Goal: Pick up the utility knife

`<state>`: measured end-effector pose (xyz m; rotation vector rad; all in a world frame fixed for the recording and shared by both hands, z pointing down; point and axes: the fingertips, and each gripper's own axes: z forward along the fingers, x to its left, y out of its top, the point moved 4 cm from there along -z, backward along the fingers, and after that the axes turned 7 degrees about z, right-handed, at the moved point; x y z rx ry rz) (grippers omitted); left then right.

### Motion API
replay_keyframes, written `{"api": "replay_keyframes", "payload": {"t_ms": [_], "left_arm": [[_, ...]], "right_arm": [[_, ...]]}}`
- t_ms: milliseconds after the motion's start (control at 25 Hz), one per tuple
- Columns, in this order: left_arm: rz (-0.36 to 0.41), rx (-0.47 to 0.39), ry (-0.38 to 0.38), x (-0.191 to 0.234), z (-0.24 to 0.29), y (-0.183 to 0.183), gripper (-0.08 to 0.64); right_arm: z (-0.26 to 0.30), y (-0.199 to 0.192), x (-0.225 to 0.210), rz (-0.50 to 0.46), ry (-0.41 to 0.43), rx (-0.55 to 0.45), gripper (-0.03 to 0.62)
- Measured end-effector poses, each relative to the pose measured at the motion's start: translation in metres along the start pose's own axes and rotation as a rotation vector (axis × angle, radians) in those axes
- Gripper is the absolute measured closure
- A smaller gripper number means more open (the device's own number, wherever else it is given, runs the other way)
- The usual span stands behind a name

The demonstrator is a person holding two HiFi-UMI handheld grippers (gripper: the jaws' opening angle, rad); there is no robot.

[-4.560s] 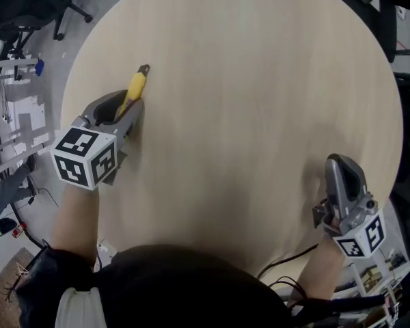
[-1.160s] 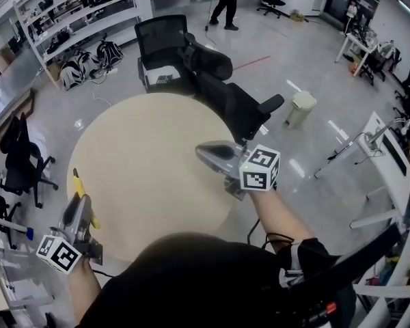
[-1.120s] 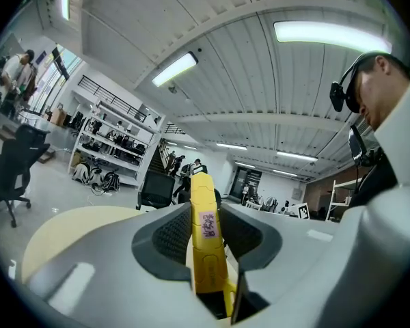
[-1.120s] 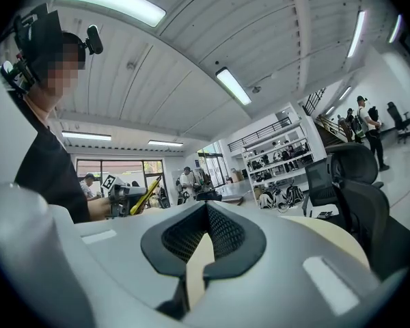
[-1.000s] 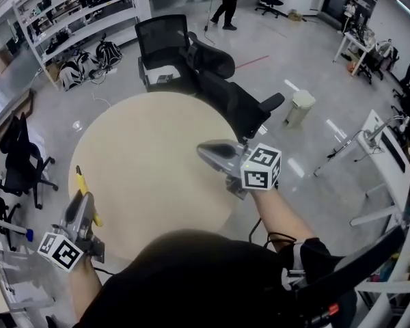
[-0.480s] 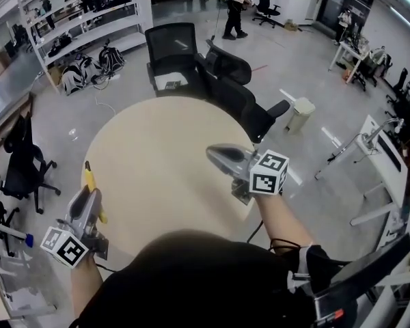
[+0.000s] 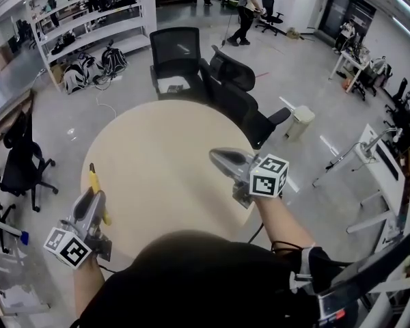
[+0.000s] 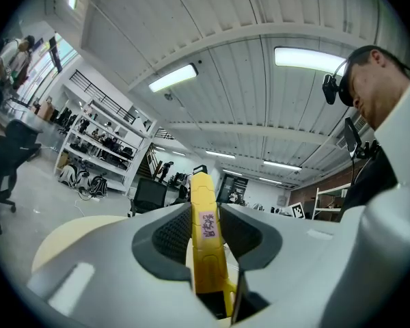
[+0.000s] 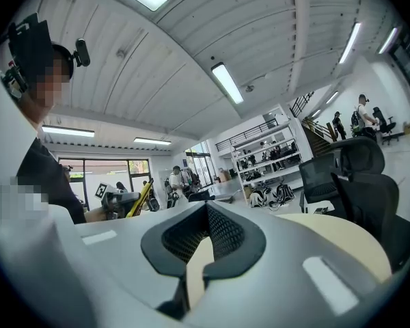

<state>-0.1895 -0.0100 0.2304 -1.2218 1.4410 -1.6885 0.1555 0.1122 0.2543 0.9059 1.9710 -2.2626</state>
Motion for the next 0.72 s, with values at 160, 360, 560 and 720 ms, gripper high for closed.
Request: {"api": "replay_keyframes", "payload": {"t_ms": [160, 360, 560, 720], "left_arm": [[0.002, 0.005, -0.004, -0.010, 0.002, 0.001, 0.433], [0.003, 0.008, 0.002, -0.016, 0.004, 0.000, 0.433], [0.003, 0.009, 0.001, -0.014, 0.004, 0.000, 0.434], [0.005, 0.012, -0.002, -0.017, 0.003, -0.001, 0.433]], "right_arm": [[-0.006, 0.002, 0.002, -0.004, 0.010, 0.007, 0.580], [-0.014, 0.001, -0.005, 0.002, 0.008, 0.008, 0.580], [-0.009, 0.002, -0.004, -0.006, 0.014, 0.010, 0.580], [-0.011, 0.000, -0.002, -0.013, 0.017, 0.013, 0.580]]}}
